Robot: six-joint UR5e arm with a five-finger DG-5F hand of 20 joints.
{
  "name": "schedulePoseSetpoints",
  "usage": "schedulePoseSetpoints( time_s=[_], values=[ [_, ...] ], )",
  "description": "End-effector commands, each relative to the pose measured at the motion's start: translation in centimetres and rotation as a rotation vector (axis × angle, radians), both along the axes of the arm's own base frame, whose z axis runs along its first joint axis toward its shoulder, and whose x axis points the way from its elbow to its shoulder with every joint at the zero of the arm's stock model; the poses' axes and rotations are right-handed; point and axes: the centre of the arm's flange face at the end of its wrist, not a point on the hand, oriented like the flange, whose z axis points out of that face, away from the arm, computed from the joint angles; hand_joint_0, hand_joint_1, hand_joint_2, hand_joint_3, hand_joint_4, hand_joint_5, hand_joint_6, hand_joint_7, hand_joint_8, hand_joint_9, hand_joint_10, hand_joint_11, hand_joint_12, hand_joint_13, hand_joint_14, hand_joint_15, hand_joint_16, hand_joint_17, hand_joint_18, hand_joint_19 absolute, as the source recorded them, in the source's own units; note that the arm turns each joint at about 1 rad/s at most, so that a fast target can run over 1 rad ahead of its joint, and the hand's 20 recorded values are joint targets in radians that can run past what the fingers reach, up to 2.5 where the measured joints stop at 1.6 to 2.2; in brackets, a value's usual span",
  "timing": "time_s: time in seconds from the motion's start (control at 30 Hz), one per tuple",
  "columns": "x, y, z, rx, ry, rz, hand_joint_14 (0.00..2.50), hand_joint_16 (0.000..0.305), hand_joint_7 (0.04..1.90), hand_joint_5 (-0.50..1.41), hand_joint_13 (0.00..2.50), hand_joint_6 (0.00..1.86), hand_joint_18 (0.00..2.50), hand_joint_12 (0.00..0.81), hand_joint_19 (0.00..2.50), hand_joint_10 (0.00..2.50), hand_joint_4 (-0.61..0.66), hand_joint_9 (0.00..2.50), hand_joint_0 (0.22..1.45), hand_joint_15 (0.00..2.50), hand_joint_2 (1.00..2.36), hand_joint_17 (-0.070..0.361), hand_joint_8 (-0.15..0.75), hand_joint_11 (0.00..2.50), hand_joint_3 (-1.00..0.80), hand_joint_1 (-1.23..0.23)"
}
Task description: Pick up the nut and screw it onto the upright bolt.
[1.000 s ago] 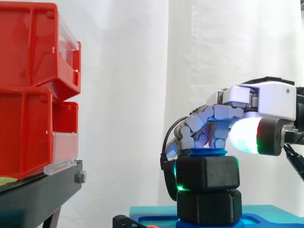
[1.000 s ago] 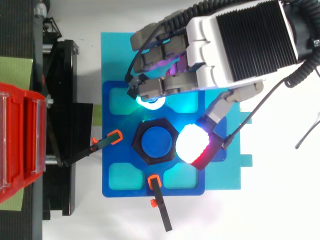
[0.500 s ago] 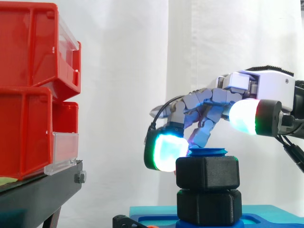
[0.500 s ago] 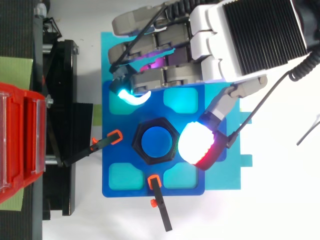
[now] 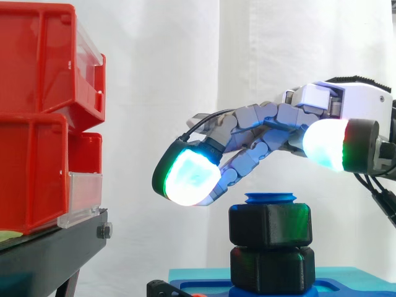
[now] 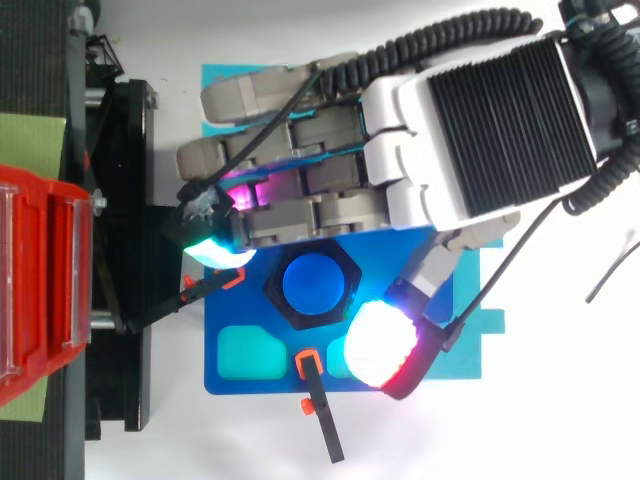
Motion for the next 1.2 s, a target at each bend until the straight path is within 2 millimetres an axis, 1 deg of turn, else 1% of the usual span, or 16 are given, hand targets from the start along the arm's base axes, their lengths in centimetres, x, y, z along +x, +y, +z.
schedulePoseSetpoints(
  time_s=[0.0, 0.1, 0.37, 0.53, 0.63, 0.8, 0.83, 0.9, 0.97, 1.0, 1.07, 1.13, 1.17],
  values=[
    [0.0, 0.8, -0.2, 0.004, 0.014, -0.002, 0.0, 0.03, 0.69, -0.09, 0.31, 0.5, 0.0, 0.245, 0.0, 0.0, 0.2, 0.72, 0.44, 0.0, 1.0, 0.067, 0.161, 0.0, -0.5, -0.06],
    [0.0, 1.3, -0.3, 0.005, 0.026, 0.001, 0.0, 0.03, 0.75, -0.08, 0.31, 0.5, 0.0, 0.252, 0.0, 0.0, 0.2, 0.73, 0.44, 0.0, 1.0, 0.067, 0.171, 0.0, -0.5, -0.06],
    [-0.1, 1.4, -0.7, 0.003, 0.051, 0.0, 0.0, 0.03, 0.87, -0.06, 0.32, 0.5, 0.0, 0.261, 0.0, 0.0, 0.23, 0.76, 0.44, 0.0, 1.0, 0.067, 0.185, 0.0, -0.5, -0.06],
    [-0.3, 0.9, -0.8, 0.0, 0.064, -0.006, 0.0, 0.029, 0.95, -0.05, 0.34, 0.5, 0.0, 0.259, 0.0, 0.0, 0.25, 0.79, 0.45, 0.0, 1.0, 0.065, 0.198, 0.0, -0.5, -0.08],
    [-0.4, 0.6, -0.9, -0.003, 0.065, -0.01, 0.0, 0.028, 1.02, -0.03, 0.36, 0.5, 0.0, 0.254, 0.0, 0.0, 0.24, 0.8, 0.45, 0.0, 1.0, 0.063, 0.199, 0.0, -0.5, -0.08],
    [-0.5, 0.0, -0.8, -0.004, 0.068, -0.016, 0.0, 0.025, 1.19, 0.0, 0.44, 0.5, 0.04, 0.239, 0.0, 0.0, 0.24, 0.9, 0.47, 0.0, 1.0, 0.057, 0.212, 0.0, -0.5, -0.11],
    [-0.5, -0.1, -0.9, -0.004, 0.071, -0.016, 0.0, 0.025, 1.2, 0.01, 0.44, 0.5, 0.05, 0.238, 0.0, 0.0, 0.23, 0.9, 0.47, 0.0, 1.0, 0.057, 0.209, 0.0, -0.5, -0.11],
    [-0.6, -0.3, -0.9, -0.004, 0.071, -0.02, 0.0, 0.024, 1.29, 0.02, 0.48, 0.5, 0.11, 0.231, 0.0, 0.0, 0.2, 0.96, 0.48, 0.0, 1.0, 0.054, 0.216, 0.0, -0.5, -0.12],
    [-0.6, -0.5, -1.0, -0.004, 0.072, -0.023, 0.0, 0.024, 1.32, 0.03, 0.49, 0.5, 0.12, 0.227, 0.0, 0.0, 0.19, 0.96, 0.48, 0.0, 1.0, 0.054, 0.213, 0.0, -0.5, -0.12],
    [-0.6, -0.6, -1.0, -0.004, 0.074, -0.024, 0.0, 0.023, 1.36, 0.04, 0.53, 0.5, 0.17, 0.219, 0.0, 0.0, 0.17, 1.01, 0.48, 0.0, 1.0, 0.052, 0.215, 0.0, -0.5, -0.13],
    [-0.8, -1.4, -1.0, -0.003, 0.076, -0.03, 0.0, 0.022, 1.37, 0.05, 0.57, 0.52, 0.2, 0.21, 0.0, 0.0, 0.15, 1.04, 0.48, 0.0, 1.0, 0.05, 0.215, 0.0, -0.5, -0.13],
    [-0.8, -1.6, -0.9, -0.005, 0.072, -0.03, 0.0, 0.02, 1.3, 0.05, 0.63, 0.56, 0.3, 0.193, 0.0, 0.0, 0.13, 1.11, 0.49, 0.0, 1.0, 0.044, 0.203, 0.0, -0.5, -0.14],
    [-0.8, -1.9, -0.9, -0.004, 0.072, -0.035, 0.0, 0.019, 1.28, 0.05, 0.65, 0.57, 0.31, 0.187, 0.0, 0.0, 0.13, 1.14, 0.49, 0.0, 1.0, 0.043, 0.21, 0.0, -0.5, -0.14]
  ],
)
